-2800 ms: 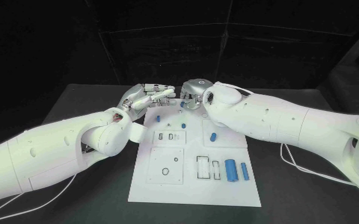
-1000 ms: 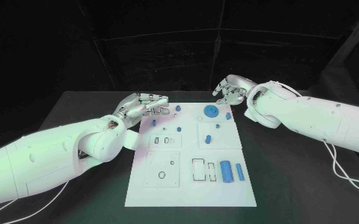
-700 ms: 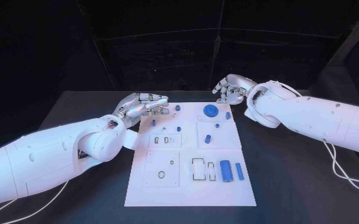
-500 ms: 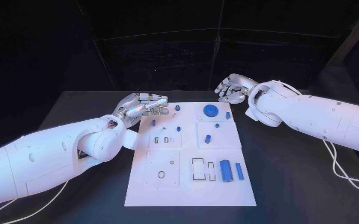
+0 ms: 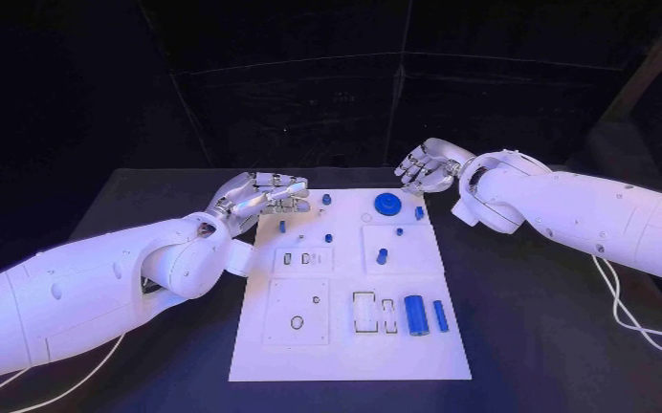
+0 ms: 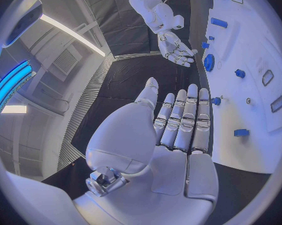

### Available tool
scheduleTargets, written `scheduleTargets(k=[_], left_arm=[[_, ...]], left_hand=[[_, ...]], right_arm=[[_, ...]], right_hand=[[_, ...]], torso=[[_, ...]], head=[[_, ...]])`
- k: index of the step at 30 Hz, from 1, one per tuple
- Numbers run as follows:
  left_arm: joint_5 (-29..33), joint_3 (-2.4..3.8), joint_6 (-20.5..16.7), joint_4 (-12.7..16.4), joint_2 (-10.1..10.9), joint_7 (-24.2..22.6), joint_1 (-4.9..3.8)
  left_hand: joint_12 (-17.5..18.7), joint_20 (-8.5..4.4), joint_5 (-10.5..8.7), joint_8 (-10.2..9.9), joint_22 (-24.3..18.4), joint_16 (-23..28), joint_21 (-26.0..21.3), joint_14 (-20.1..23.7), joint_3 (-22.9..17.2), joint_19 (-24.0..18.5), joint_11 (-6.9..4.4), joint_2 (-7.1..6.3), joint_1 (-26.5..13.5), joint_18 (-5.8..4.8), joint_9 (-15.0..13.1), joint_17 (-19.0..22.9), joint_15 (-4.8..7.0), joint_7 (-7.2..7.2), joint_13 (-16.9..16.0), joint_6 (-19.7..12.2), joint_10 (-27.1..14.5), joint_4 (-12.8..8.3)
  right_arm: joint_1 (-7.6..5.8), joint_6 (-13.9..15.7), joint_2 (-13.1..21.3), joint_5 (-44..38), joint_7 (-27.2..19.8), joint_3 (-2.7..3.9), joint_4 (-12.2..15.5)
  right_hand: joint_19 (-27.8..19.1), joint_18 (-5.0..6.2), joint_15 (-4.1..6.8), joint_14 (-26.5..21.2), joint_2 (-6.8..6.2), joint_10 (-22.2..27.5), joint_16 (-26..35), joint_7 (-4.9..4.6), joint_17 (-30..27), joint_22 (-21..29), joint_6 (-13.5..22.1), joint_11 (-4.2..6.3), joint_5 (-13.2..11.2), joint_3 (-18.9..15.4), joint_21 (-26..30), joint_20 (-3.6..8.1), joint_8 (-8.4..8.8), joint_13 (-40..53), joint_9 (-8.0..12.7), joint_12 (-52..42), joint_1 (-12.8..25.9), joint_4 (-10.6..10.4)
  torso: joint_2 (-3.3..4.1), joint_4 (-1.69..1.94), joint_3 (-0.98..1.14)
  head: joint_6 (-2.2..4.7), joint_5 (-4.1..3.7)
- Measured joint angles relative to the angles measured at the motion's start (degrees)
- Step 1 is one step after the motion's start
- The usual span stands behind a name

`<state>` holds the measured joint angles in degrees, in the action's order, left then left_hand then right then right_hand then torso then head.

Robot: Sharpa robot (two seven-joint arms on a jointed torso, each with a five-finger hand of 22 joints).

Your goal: Assemble the parts on the task board

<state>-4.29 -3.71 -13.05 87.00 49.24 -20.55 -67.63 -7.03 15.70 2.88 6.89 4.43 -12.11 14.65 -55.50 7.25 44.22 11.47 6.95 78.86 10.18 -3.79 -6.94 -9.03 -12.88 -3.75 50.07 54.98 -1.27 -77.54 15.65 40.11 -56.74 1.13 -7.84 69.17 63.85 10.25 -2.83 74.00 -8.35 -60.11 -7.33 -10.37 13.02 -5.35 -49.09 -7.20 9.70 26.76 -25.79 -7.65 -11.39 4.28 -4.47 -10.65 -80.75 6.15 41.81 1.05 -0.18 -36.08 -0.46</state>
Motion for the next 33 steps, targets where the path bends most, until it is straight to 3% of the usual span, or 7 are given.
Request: scheduleTargets(k=[6, 8, 11, 13, 17, 20, 33], left_arm=[[0.0, -0.01, 0.03, -0.1, -0.03, 0.06, 0.0], [0.0, -0.02, 0.05, -0.17, -0.06, 0.08, 0.0], [0.0, -0.03, 0.1, -0.21, -0.13, 0.1, 0.0], [0.0, -0.04, 0.13, -0.24, -0.17, 0.12, 0.0], [0.0, -0.07, 0.2, -0.3, -0.26, 0.17, 0.0], [0.0, -0.09, 0.26, -0.34, -0.35, 0.19, 0.0], [0.0, -0.17, 0.45, -0.41, -0.52, 0.26, 0.01]], left_hand=[[0.0, 0.0, 0.0, 0.0, 0.0, 0.0, -0.22, 0.0, 0.0, 0.0, 0.0, 0.0, 0.0, 0.0, 0.0, 0.0, 0.0, 0.0, 0.0, 0.0, 0.0, 0.0], [0.0, 0.0, 0.0, 0.0, 0.01, 0.0, -0.22, 0.0, 0.0, 0.0, 0.0, 0.0, 0.0, 0.0, 0.0, 0.0, 0.0, 0.0, 0.0, 0.0, 0.0, 0.0], [0.0, 0.0, 0.0, 0.0, 0.01, 0.0, -0.22, 0.0, 0.0, 0.0, 0.0, 0.0, 0.0, 0.0, 0.0, 0.0, 0.0, 0.0, 0.0, 0.0, 0.0, 0.0], [0.0, 0.0, 0.0, 0.0, 0.01, 0.0, -0.22, 0.0, 0.0, 0.0, 0.0, 0.0, 0.0, 0.01, 0.0, 0.0, 0.0, 0.0, 0.0, 0.0, 0.0, 0.0], [0.0, 0.0, 0.0, 0.0, 0.0, 0.19, -0.22, 0.0, 0.01, 0.0, 0.0, 0.0, 0.0, 0.0, 0.0, 0.0, 0.0, 0.0, 0.0, 0.0, 0.0, -0.01], [0.0, 0.0, 0.0, 0.0, -0.05, 0.35, -0.22, 0.0, 0.16, 0.0, 0.0, 0.0, 0.0, 0.0, 0.0, 0.0, 0.0, 0.0, 0.0, 0.0, 0.0, -0.16], [0.0, 0.0, 0.0, 0.0, -0.04, 0.34, -0.22, 0.0, 0.16, 0.0, 0.0, 0.0, 0.0, 0.0, 0.0, 0.0, 0.0, 0.0, 0.0, 0.0, 0.0, -0.16]], right_arm=[[0.0, 0.6, 0.08, -0.14, -1.12, 0.0, 0.33], [0.0, 1.2, 0.01, -1.31, -1.42, 0.0, 0.45], [0.01, 2.17, -0.13, -4.52, -1.46, 0.0, 0.63], [0.01, 2.71, -0.3, -7.13, -1.26, 0.0, 0.71], [0.05, 3.47, -0.92, -13.66, -0.17, 0.0, 0.84], [0.14, 3.54, -1.48, -18.57, 1.09, 0.0, 0.91], [1.09, 0.33, -3.44, -28.67, 5.83, -0.03, 0.0]], right_hand=[[9.03, 0.0, 2.8, 9.46, 0.0, -8.16, -8.61, 0.64, 5.3, -3.86, -4.43, 2.17, -0.51, -6.23, -7.87, 2.54, -1.9, 1.52, -0.5, -4.27, 0.0, 0.55], [11.95, -0.01, 3.91, 9.95, 0.0, -11.44, -26.12, 1.88, 22.69, -8.94, -5.35, 3.55, 0.04, -8.29, -13.82, 3.18, -1.9, 4.41, -0.43, -8.69, 0.0, 0.36], [18.12, -4.17, 5.33, 10.14, -1.34, -16.4, -58.72, 2.62, 56.5, -40.35, -6.03, 5.13, 2.72, -12.93, -37.76, 4.01, -1.79, 30.39, 0.06, -31.79, 2.54, -1.14], [18.59, -5.42, 4.7, 9.99, -0.08, -17.1, -74.58, 2.89, 61.12, -52.83, -6.08, 4.84, 3.28, -14.9, -47.08, 4.17, -1.24, 54.05, 0.36, -55.11, 4.0, -2.76], [19.04, -5.5, 4.65, 9.95, 0.85, -21.51, -81.82, 2.53, 61.93, -60.79, -6.45, 4.46, 2.86, -17.09, -52.83, 3.33, -0.54, 68.86, 0.4, -69.42, 5.32, -4.95], [19.91, -7.19, 4.42, 10.11, 0.68, -23.55, -82.53, 2.39, 61.93, -68.65, -4.49, 4.13, 1.61, -18.77, -57.43, 3.25, 0.88, 70.57, 0.61, -74.9, 5.98, -6.16], [20.1, -8.07, 3.55, 10.05, 0.68, -23.85, -82.53, 1.56, 61.92, -69.6, -0.38, 3.81, 1.06, -21.92, -60.73, 2.61, 3.55, 70.66, 0.61, -78.34, 5.97, -9.38]], torso=[[0.0, 0.01, -0.01], [0.01, 0.03, 0.0], [0.02, 0.04, 0.01], [0.03, 0.05, 0.01], [0.03, 0.07, 0.01], [0.03, 0.07, 0.01], [0.07, 0.11, 0.02]], head=[[0.04, -0.05], [0.04, -0.05], [0.0, -0.05], [-0.02, -0.05], [-0.02, -0.09], [-0.05, -0.16], [-0.39, -0.27]])
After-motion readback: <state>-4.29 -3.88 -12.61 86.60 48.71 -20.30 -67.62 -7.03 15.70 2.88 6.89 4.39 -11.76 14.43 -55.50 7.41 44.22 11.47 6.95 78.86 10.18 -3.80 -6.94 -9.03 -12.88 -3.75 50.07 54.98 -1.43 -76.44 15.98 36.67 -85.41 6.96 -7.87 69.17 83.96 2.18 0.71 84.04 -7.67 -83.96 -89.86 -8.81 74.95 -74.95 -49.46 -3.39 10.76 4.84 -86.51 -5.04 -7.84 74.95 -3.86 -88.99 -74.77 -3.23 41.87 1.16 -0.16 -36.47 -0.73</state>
